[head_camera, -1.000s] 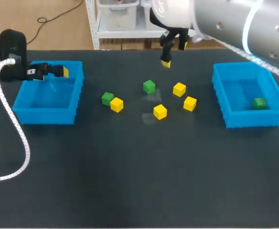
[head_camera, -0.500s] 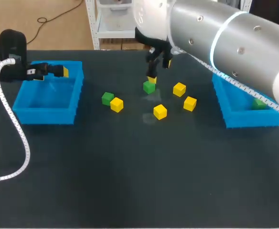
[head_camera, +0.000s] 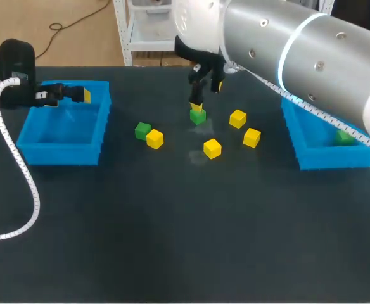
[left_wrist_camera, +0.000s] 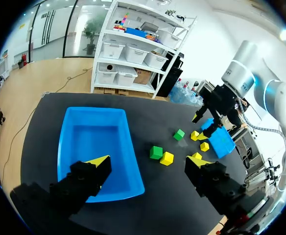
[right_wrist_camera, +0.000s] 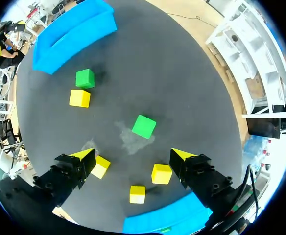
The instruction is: Put the green cubes in the right bin and the yellow cubes in the left bin.
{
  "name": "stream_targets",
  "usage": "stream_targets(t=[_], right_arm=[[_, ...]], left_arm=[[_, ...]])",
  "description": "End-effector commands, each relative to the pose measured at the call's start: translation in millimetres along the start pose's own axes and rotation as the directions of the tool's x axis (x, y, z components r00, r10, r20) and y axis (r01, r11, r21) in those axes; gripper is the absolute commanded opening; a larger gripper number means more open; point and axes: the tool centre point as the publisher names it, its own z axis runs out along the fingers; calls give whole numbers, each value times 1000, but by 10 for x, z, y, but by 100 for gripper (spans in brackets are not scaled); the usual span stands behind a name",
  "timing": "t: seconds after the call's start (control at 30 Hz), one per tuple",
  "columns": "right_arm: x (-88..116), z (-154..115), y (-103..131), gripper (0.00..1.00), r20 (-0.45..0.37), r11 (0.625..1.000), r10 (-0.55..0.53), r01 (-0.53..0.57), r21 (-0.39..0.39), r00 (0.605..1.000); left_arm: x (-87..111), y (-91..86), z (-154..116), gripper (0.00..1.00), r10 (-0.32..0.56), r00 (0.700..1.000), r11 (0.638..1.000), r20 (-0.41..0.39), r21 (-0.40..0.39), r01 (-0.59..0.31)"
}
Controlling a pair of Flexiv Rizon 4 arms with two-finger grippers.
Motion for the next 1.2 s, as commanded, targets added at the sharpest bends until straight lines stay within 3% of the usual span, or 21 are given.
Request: stream_targets(t=[0.03, 0.27, 0.53, 1.2], right_arm=[[-72, 8, 0, 100, -84, 1000, -5, 4, -12, 996], [-161, 200, 16, 100, -115, 999, -3, -3, -48, 993], [-238, 513, -195, 100, -170, 997, 0, -14, -82, 986], [-383, 666, -371, 100, -231, 997, -31, 12, -81, 973]], left_arm=[[14, 24, -1, 100, 2, 1000, 1000, 7, 12, -2], [14, 24, -1, 100, 2, 1000, 1000, 7, 12, -2], [14, 24, -1, 100, 2, 1000, 1000, 7, 12, -2], [14, 24, -1, 100, 2, 1000, 1000, 7, 12, -2]])
